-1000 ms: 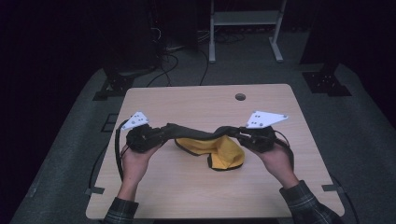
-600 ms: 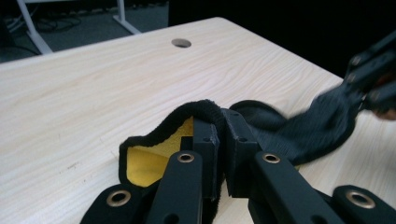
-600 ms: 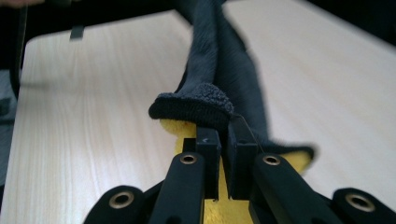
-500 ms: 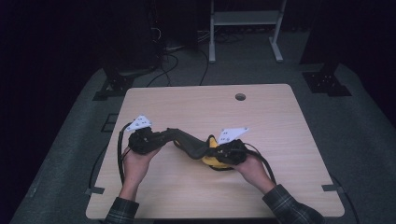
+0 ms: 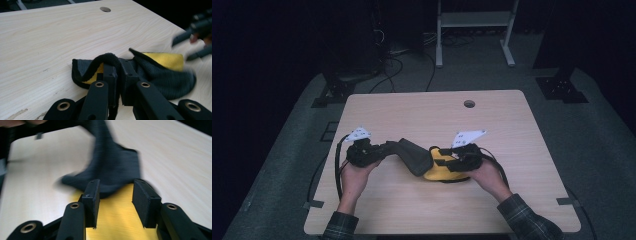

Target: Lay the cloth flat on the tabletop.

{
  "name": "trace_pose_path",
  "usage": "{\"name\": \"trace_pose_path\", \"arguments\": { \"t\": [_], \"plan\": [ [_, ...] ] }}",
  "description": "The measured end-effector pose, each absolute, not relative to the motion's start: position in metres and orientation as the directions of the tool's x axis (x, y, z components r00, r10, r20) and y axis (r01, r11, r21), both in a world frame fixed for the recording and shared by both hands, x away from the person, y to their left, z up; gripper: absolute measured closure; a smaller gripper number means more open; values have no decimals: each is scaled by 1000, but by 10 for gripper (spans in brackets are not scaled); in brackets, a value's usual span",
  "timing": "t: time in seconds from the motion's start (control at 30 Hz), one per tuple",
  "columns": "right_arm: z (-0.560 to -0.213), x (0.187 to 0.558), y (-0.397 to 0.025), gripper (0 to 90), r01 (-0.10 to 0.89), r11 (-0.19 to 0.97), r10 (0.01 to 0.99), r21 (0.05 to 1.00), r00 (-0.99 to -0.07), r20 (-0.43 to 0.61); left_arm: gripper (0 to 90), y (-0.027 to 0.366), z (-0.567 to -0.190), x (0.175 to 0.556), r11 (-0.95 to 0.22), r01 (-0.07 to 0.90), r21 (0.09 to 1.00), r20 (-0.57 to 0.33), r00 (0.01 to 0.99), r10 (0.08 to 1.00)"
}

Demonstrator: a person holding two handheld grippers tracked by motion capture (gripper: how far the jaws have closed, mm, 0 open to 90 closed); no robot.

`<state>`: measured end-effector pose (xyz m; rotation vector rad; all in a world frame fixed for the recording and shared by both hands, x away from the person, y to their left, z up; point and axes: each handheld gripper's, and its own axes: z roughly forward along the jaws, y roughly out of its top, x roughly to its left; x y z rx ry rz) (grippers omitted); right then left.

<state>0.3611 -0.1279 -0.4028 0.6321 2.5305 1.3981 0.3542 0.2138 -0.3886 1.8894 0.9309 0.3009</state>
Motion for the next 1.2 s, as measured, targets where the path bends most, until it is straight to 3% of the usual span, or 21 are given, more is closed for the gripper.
{"name": "trace_pose_path", "arguments": {
  "t": [0.23, 0.57, 0.73, 0.83, 0.9, 0.97, 1.2],
  "plan": [
    [-416, 404, -153, 519, 361, 377, 521, 853, -844, 127, 844, 214, -391, 355, -239, 481, 843, -180, 673, 717],
    [-434, 420, -134, 422, 360, 402, 426, 842, -888, 176, 844, 217, -392, 355, -235, 485, 842, -186, 670, 719],
    [-442, 421, -125, 432, 350, 427, 367, 834, -910, 194, 844, 218, -392, 355, -240, 485, 841, -182, 672, 718],
    [-444, 420, -121, 577, 335, 450, 345, 828, -920, 185, 844, 217, -392, 355, -238, 485, 841, -184, 671, 718],
    [-444, 419, -122, 724, 332, 454, 332, 826, -924, 189, 844, 218, -392, 355, -240, 485, 841, -182, 671, 718],
    [-443, 418, -122, 789, 333, 459, 330, 824, -925, 190, 844, 218, -392, 355, -238, 485, 841, -183, 670, 719],
    [-426, 408, -135, 824, 326, 447, 354, 833, -920, 170, 845, 223, -388, 355, -215, 485, 848, -193, 660, 726]
  ]
}}
